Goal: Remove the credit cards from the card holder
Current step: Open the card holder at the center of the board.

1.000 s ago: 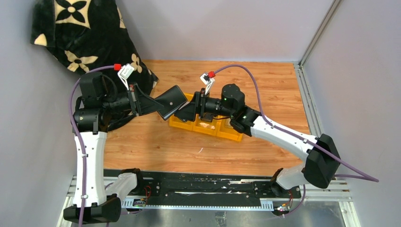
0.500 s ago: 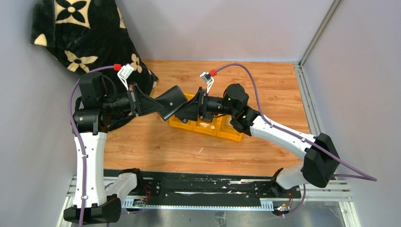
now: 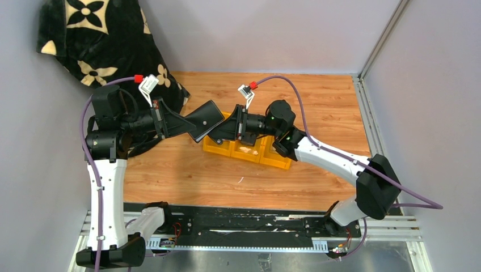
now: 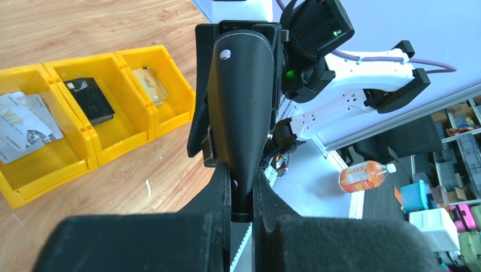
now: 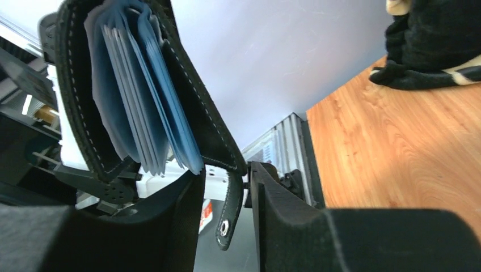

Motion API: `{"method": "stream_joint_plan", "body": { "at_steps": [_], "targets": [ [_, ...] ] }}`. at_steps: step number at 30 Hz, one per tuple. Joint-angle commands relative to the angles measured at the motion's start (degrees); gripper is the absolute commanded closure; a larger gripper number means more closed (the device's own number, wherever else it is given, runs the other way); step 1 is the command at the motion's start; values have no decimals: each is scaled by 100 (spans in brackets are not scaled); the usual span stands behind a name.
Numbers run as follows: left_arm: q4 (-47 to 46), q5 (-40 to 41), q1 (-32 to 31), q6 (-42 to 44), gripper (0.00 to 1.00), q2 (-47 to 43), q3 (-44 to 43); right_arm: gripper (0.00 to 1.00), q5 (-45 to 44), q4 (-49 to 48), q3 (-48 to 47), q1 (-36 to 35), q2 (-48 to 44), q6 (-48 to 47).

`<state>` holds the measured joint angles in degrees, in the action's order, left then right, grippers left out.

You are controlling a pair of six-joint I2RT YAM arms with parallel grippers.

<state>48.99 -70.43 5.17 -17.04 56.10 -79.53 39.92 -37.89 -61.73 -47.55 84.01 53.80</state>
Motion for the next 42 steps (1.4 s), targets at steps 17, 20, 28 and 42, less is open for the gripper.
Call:
{"method": "stream_joint_plan", "body": {
  "at_steps": [17,20,28,42],
  "targets": [
    [19,-420,15,-205,100,-9,-221,66,311,-2323,273,77,247,1276],
    [22,-473,19,-265,100,-75,-119,70,89,-2260,272,71,209,1265],
    [28,-524,19,-276,100,-275,400,82,-257,-2029,205,67,47,1354],
    [-86,2130,11,1940,0,-652,393,100,-2032,4226,-1398,-360,-778,-1679]
  ]
}}
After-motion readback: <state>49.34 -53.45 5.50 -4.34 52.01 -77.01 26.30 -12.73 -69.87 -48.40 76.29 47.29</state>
